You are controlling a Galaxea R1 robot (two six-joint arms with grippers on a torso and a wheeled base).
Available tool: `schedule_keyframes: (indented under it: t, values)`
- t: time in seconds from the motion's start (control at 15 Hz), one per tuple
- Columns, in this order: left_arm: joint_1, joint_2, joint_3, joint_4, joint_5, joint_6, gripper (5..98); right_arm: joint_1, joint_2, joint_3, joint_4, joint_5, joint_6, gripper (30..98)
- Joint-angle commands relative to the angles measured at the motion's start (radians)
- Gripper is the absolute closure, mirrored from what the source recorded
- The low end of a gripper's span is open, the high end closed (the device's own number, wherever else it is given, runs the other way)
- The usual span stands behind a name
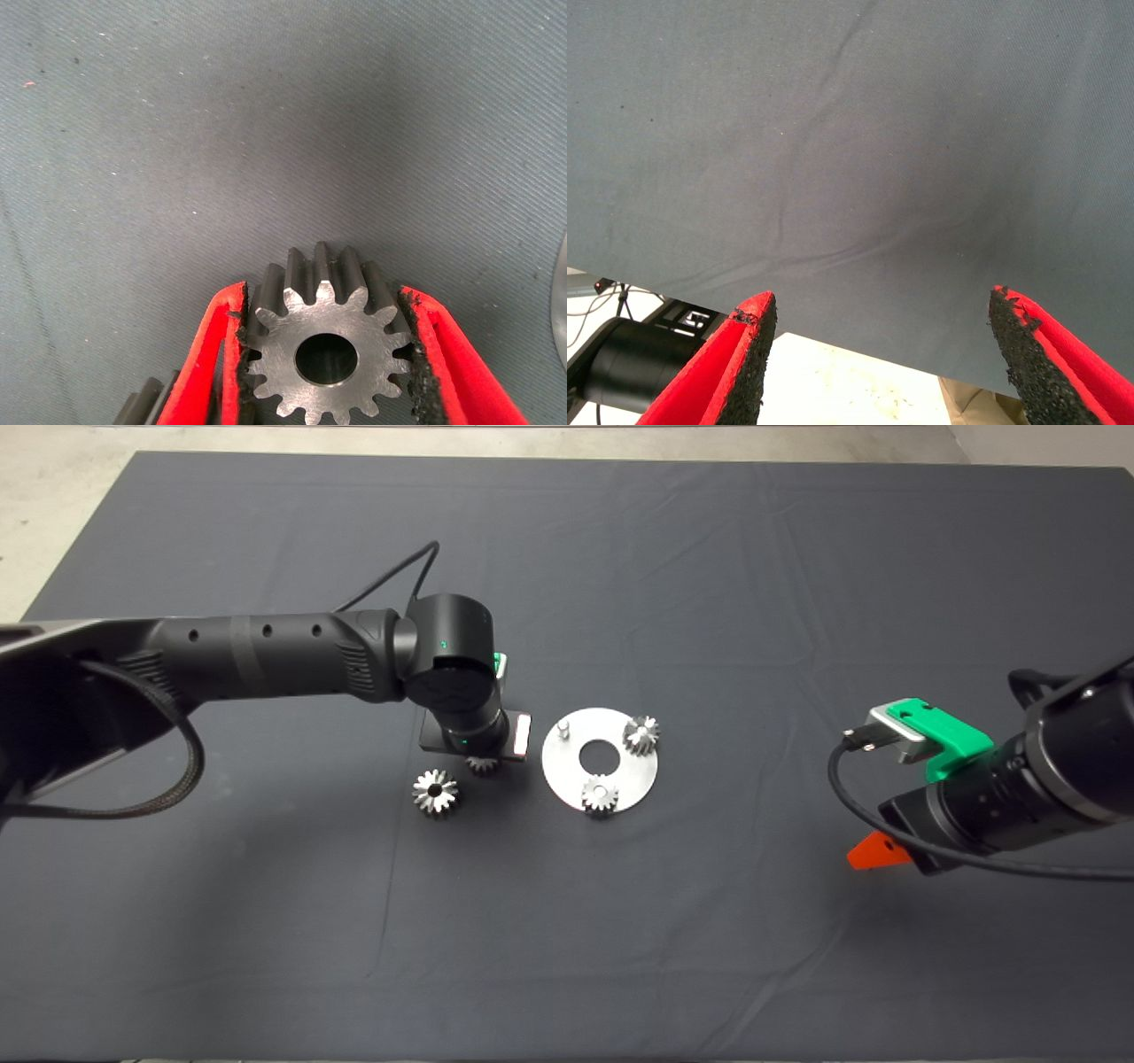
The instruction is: Remove an incorrectly installed larger gear and replace it with the correct smaller gear
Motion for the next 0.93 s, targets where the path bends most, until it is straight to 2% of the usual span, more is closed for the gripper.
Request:
schedule_keyframes:
  t: [0.0,0.07,0.33,0.4,0.6,0.87]
  values:
    - [-0.019,0.014,0.037,-0.049,0.062,-0.009,72.3,0.021,0.014,-0.007,0.027,-0.096,0.006,64.9]
    - [-0.026,0.015,0.035,-0.068,0.062,-0.007,73.1,0.021,0.018,-0.007,0.027,-0.096,0.006,64.9]
    - [-0.142,0.052,0.035,-0.178,0.067,-0.008,75.8,0.022,0.035,-0.042,0.025,-0.098,0.006,64.9]
    - [-0.156,0.055,0.034,-0.184,0.067,-0.007,76.7,0.022,0.046,-0.056,0.024,-0.098,0.006,64.9]
    - [-0.174,0.066,0.029,-0.185,0.070,-0.006,78.2,0.024,0.069,-0.057,0.024,-0.096,0.006,64.9]
    - [-0.174,0.133,-0.038,-0.184,0.070,0.020,78.2,0.022,0.069,-0.120,0.022,-0.098,-0.010,64.9]
